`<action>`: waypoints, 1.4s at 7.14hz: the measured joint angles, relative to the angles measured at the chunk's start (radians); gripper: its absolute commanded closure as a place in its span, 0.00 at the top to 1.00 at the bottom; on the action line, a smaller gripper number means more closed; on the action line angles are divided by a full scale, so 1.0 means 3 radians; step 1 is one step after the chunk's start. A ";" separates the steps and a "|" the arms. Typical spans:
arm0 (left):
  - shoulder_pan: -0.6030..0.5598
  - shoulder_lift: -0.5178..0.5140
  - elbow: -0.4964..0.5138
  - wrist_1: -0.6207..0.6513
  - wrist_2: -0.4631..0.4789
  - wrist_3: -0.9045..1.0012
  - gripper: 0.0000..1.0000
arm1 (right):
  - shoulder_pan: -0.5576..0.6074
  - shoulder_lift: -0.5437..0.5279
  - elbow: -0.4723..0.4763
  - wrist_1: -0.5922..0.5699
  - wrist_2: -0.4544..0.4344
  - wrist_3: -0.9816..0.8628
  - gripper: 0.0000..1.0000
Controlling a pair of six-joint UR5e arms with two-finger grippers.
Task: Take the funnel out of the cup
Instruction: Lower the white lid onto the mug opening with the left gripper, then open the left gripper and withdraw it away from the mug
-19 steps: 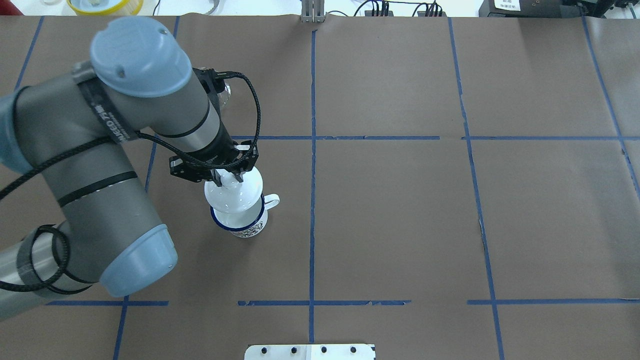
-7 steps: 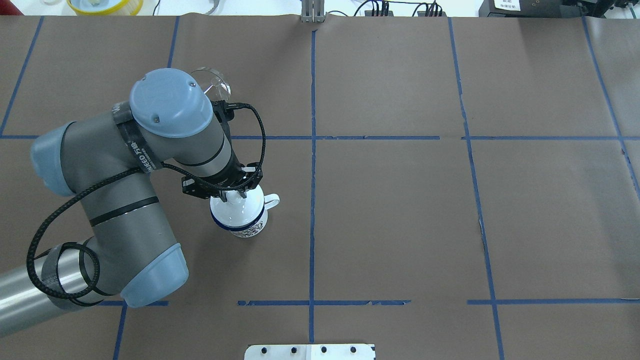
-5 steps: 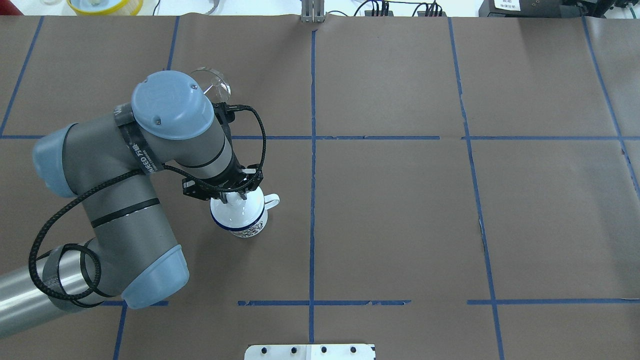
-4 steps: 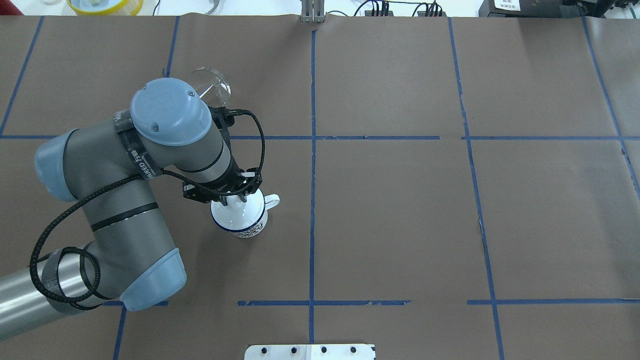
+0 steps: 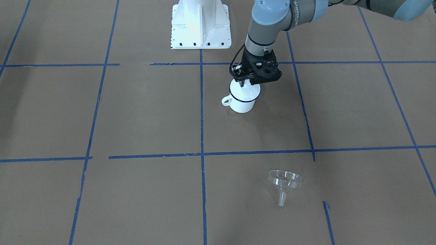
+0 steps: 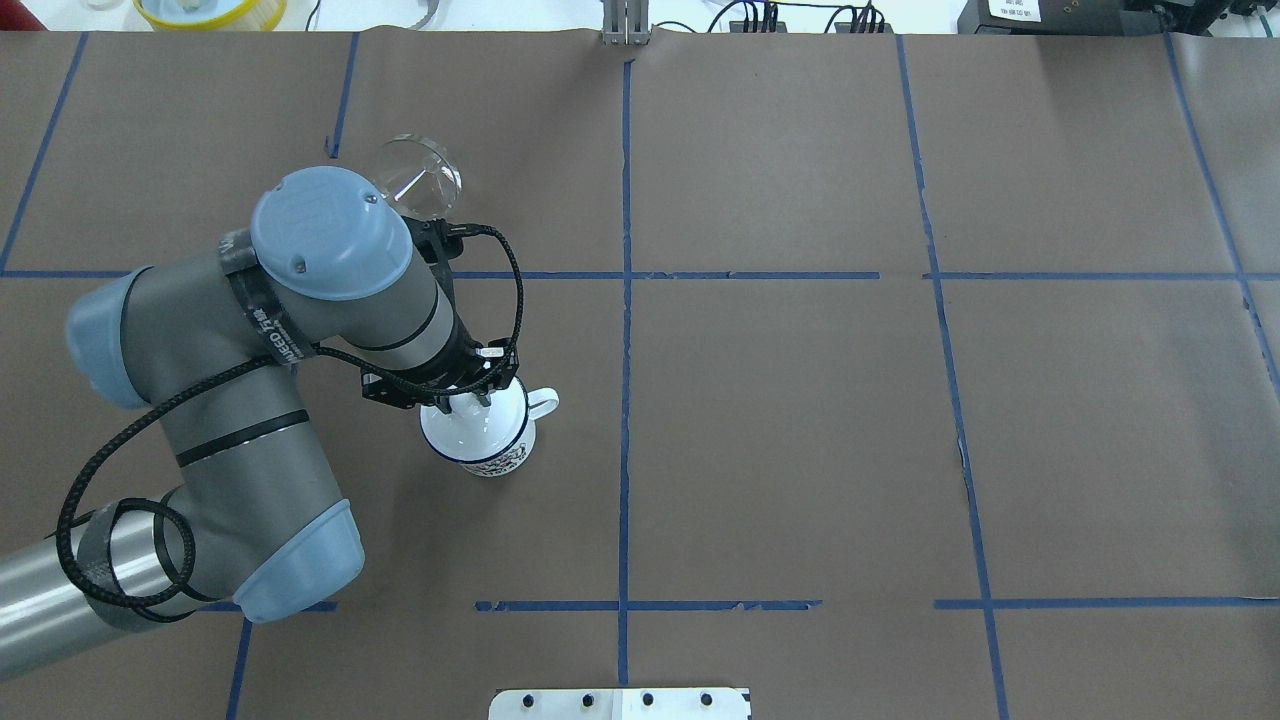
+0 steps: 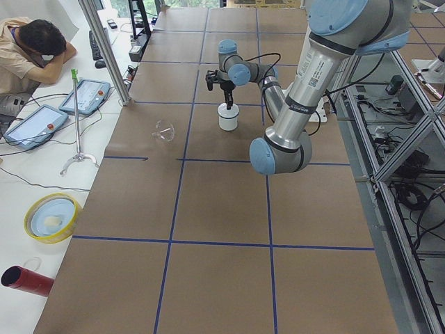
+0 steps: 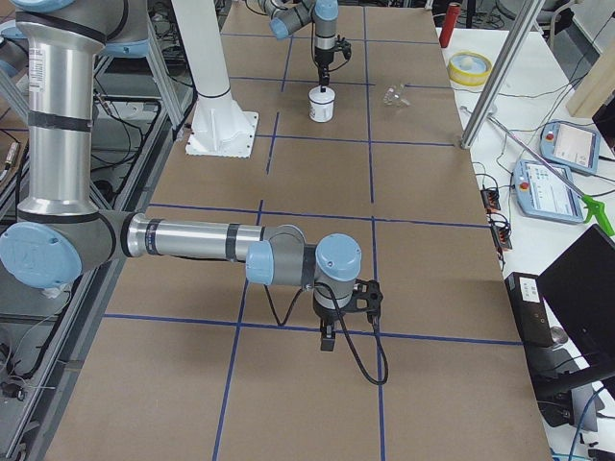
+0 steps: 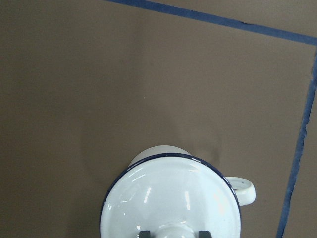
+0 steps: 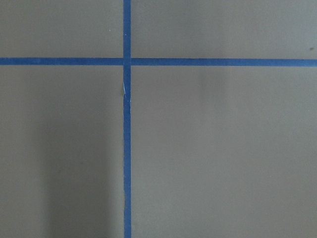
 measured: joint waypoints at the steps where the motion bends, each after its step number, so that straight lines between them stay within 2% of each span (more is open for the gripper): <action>1: -0.0001 0.0001 -0.0024 -0.0004 0.0002 0.0004 1.00 | 0.0000 0.0000 0.0000 0.0000 0.0000 0.0000 1.00; 3: -0.0074 0.0020 -0.0216 0.0008 0.0002 0.0094 1.00 | 0.0000 0.0000 0.0000 0.0000 0.0000 0.0000 1.00; 5: -0.0385 0.0121 -0.0424 0.0014 -0.0018 0.0570 1.00 | 0.0000 0.0000 0.0000 0.0000 0.0000 0.0000 1.00; 7: -0.0859 0.0599 -0.0641 -0.0005 -0.0131 0.1475 1.00 | 0.0000 0.0000 0.0000 0.0000 0.0000 0.0000 1.00; 9: -0.1660 0.1091 -0.0533 -0.0047 -0.0681 0.2122 1.00 | 0.0000 0.0000 0.0000 0.0000 0.0000 0.0000 1.00; 10: -0.2026 0.1324 -0.0364 -0.0072 -0.0887 0.2681 1.00 | 0.0000 0.0000 0.0000 0.0000 0.0000 0.0000 1.00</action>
